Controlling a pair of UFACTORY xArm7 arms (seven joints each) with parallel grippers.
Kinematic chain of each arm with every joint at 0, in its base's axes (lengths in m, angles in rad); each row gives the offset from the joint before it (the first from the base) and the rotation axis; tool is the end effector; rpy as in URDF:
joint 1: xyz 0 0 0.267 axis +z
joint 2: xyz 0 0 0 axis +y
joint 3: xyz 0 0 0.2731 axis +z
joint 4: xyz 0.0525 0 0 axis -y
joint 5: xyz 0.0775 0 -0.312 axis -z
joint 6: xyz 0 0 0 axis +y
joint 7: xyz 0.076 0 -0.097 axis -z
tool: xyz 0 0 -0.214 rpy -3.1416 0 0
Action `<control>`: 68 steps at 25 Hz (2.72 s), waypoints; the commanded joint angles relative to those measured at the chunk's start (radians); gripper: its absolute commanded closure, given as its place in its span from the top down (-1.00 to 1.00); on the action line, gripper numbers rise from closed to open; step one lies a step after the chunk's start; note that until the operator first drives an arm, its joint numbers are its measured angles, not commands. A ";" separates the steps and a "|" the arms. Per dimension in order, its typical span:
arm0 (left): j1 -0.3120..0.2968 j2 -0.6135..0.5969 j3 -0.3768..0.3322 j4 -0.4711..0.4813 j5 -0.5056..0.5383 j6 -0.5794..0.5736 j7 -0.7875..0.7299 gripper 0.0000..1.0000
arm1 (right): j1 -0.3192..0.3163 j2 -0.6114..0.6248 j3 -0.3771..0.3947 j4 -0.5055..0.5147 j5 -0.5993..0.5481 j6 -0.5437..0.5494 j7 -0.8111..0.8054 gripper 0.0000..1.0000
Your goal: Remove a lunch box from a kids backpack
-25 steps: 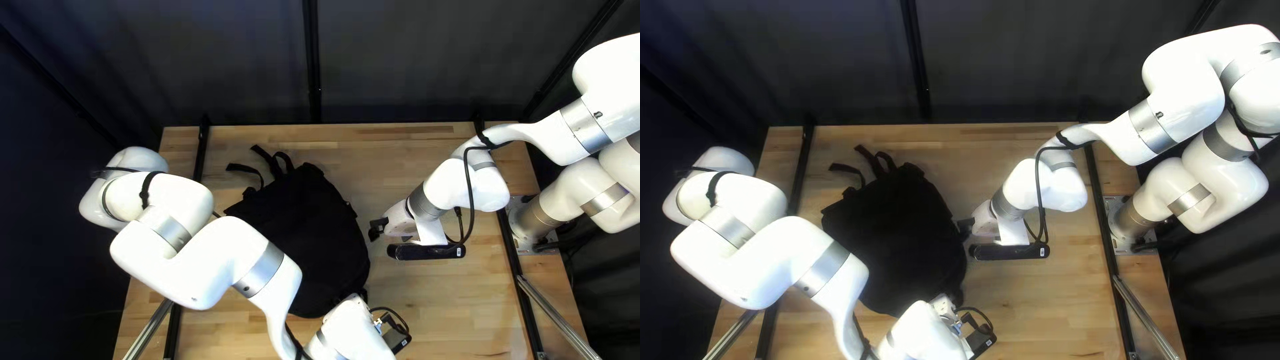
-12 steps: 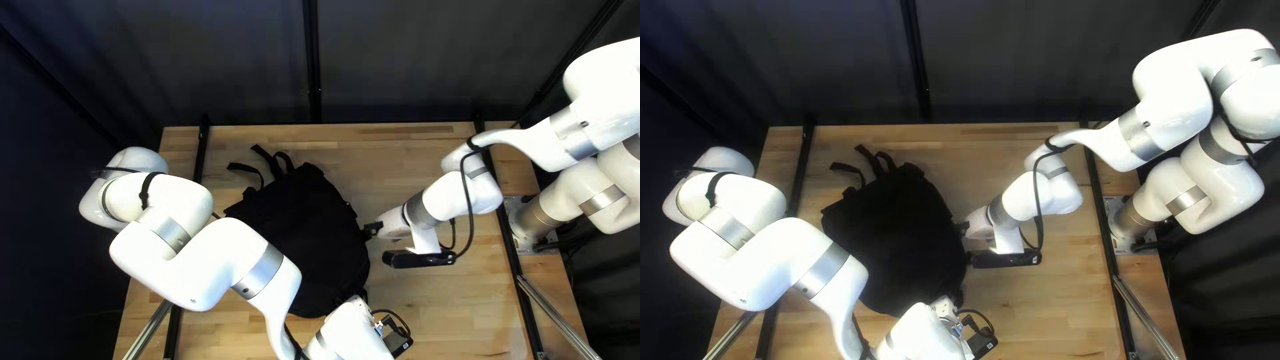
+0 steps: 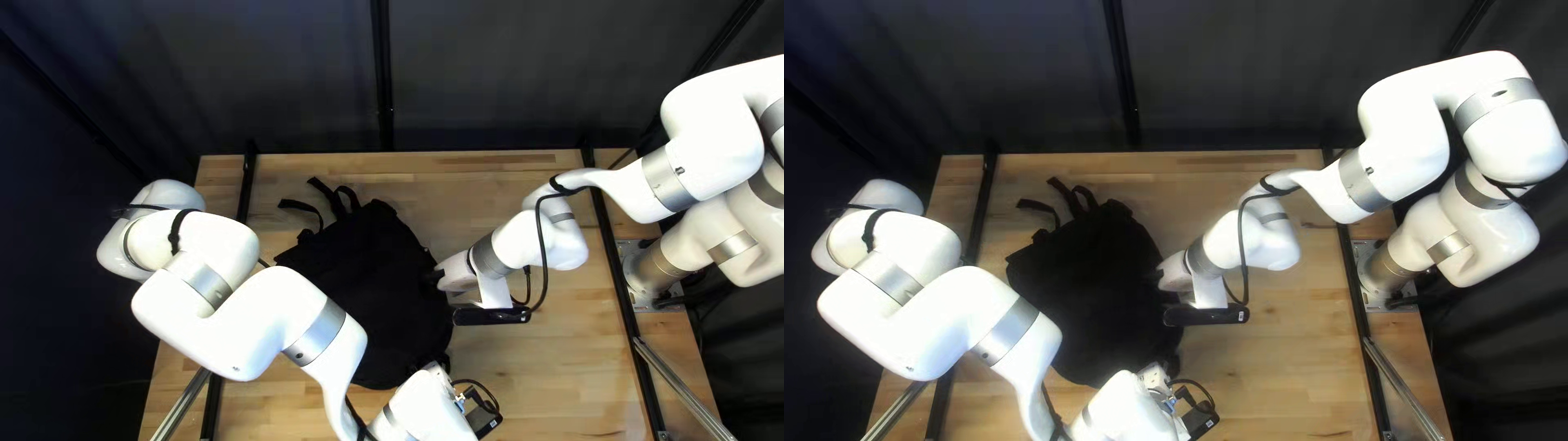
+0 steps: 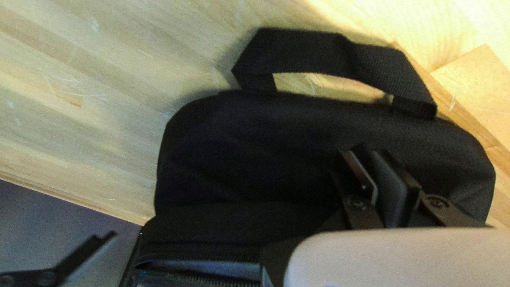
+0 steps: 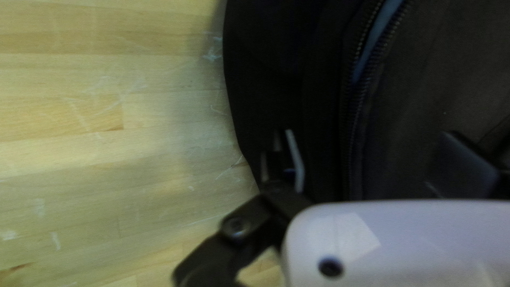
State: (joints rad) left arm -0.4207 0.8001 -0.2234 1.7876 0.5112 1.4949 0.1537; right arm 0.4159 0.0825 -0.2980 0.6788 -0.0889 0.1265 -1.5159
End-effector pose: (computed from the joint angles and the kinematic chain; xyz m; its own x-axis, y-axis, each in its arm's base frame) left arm 0.4588 -0.1663 0.0213 0.5517 -0.6627 -0.5064 -0.8215 -0.5367 -0.1926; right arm 0.5198 0.0607 0.0791 -0.1427 0.9885 -0.0493 0.8779 0.1495 0.4549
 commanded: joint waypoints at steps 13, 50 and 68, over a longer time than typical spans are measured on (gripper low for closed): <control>-0.005 -0.007 -0.001 -0.004 -0.006 0.016 -0.010 -1.00 | -0.006 -0.103 -0.011 -0.095 -0.042 0.036 0.073 -1.00; 0.063 -0.357 -0.070 -0.514 -0.059 -0.263 -0.057 -1.00 | 0.029 -0.203 -0.050 -0.171 0.141 0.099 -0.013 -1.00; 0.174 -0.644 -0.092 -0.903 -0.175 -0.625 0.081 -1.00 | 0.036 -0.227 -0.068 -0.202 0.177 0.099 -0.043 -1.00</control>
State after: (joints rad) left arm -0.2523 0.1761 -0.3141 0.9060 0.3506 0.8850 0.2203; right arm 0.4518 -0.1422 -0.3662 0.4793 0.0886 0.2260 -1.5595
